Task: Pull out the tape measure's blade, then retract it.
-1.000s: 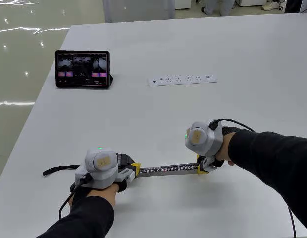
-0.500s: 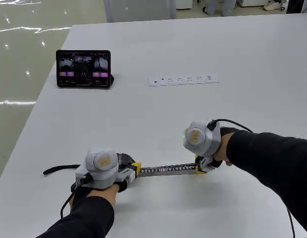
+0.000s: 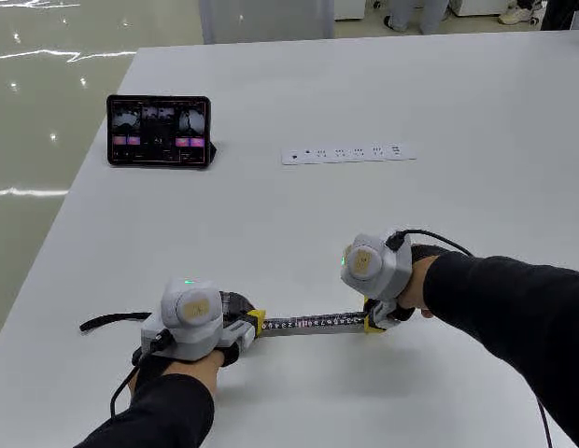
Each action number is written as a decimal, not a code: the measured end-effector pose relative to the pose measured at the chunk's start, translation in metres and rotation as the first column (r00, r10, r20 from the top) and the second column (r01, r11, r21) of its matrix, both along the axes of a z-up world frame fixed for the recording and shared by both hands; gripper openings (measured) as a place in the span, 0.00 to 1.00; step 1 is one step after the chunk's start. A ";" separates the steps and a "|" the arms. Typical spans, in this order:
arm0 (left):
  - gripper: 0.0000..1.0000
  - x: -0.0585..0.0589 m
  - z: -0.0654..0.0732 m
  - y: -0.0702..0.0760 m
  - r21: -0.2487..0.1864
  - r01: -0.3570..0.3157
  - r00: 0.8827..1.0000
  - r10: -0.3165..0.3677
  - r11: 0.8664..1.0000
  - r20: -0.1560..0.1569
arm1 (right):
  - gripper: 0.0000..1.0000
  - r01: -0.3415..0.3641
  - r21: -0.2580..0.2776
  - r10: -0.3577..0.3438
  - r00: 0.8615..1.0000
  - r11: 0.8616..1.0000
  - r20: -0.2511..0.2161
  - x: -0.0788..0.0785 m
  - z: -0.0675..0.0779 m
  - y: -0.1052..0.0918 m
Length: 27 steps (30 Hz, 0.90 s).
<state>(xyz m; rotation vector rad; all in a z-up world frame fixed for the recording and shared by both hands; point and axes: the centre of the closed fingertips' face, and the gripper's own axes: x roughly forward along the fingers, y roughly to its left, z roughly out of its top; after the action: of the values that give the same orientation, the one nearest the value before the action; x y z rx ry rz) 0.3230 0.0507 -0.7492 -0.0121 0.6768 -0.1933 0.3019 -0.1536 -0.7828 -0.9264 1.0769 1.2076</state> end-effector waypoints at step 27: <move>0.62 0.001 -0.001 -0.001 -0.018 0.013 1.000 -0.014 1.000 -0.014 | 0.10 -0.008 0.004 0.008 1.000 1.000 -0.007 0.001 0.000 0.014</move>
<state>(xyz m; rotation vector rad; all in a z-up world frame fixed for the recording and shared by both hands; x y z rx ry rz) 0.3237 0.0498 -0.7498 -0.0265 0.6891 -0.2127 0.3024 -0.1395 -0.7825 -0.9253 1.0771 1.2197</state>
